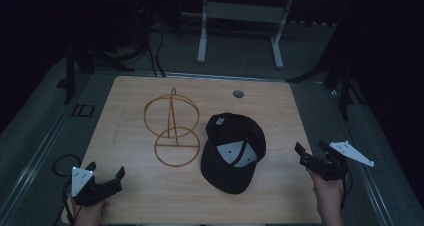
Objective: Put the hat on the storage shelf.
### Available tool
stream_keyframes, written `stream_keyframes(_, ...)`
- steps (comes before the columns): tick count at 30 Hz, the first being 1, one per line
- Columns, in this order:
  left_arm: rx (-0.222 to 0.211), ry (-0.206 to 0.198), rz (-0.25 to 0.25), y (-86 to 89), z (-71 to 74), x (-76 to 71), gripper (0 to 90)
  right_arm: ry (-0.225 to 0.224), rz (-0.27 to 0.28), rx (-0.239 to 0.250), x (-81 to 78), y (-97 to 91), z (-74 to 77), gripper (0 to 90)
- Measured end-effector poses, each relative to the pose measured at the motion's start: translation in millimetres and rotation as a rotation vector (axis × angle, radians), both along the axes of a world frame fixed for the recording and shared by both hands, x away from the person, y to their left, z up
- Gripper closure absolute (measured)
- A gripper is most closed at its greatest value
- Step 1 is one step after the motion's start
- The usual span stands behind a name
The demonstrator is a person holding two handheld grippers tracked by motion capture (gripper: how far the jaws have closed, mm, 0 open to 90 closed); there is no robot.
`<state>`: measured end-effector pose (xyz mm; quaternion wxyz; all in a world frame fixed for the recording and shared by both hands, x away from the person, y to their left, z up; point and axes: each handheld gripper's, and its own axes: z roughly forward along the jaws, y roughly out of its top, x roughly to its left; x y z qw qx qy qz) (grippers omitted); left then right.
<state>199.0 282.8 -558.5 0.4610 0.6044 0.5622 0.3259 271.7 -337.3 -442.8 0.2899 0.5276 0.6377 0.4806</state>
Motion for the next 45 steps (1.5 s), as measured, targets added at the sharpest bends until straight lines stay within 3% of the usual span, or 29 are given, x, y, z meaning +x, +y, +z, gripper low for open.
stream_keyframes(6,0.019,-0.006,-0.024,-11.2,3.6,-1.3,0.4,0.001,0.14,-0.007,5.7,36.2,24.6,13.1)
stream_keyframes(11,0.028,-0.01,-0.056,-15.6,4.7,-2.2,0.4,0.017,0.231,-0.039,16.5,72.9,27.8,15.5)
stream_keyframes(13,0.02,-0.01,-0.067,-16.8,5.1,-2.6,0.4,0.016,0.231,-0.059,20.1,79.5,26.0,15.5)
stream_keyframes(15,0.021,-0.013,-0.077,-18.3,5.9,-3.5,0.4,0.04,0.237,-0.083,32.4,95.4,17.1,17.2)
stream_keyframes(21,0.021,-0.021,-0.103,-21.3,6.8,-4.7,2.6,0.106,0.232,-0.141,53.9,110.6,-3.7,25.0)
stream_keyframes(25,0.016,-0.02,-0.101,-22.7,7.7,-4.7,4.0,0.149,0.232,-0.17,61.9,115.8,-17.5,41.7)
stream_keyframes(30,0.011,-0.012,-0.107,-22.5,7.1,-3.9,4.0,0.176,0.153,-0.232,67.0,116.8,-28.2,71.9)
stream_keyframes(31,0.011,-0.012,-0.107,-22.5,7.1,-3.9,4.0,0.176,0.153,-0.232,67.0,116.8,-28.2,71.9)
stream_keyframes(33,0.012,-0.008,-0.109,-22.9,6.7,-3.2,4.0,0.187,0.134,-0.236,69.9,115.2,-30.6,87.9)
stream_keyframes(40,0.013,0.0,-0.12,-23.5,6.0,-2.3,4.1,0.17,0.121,-0.246,69.8,120.2,-26.5,88.5)
stream_keyframes(45,0.019,0.006,-0.125,-25.0,5.8,-2.1,4.3,0.149,0.14,-0.225,67.1,124.8,-17.1,88.5)
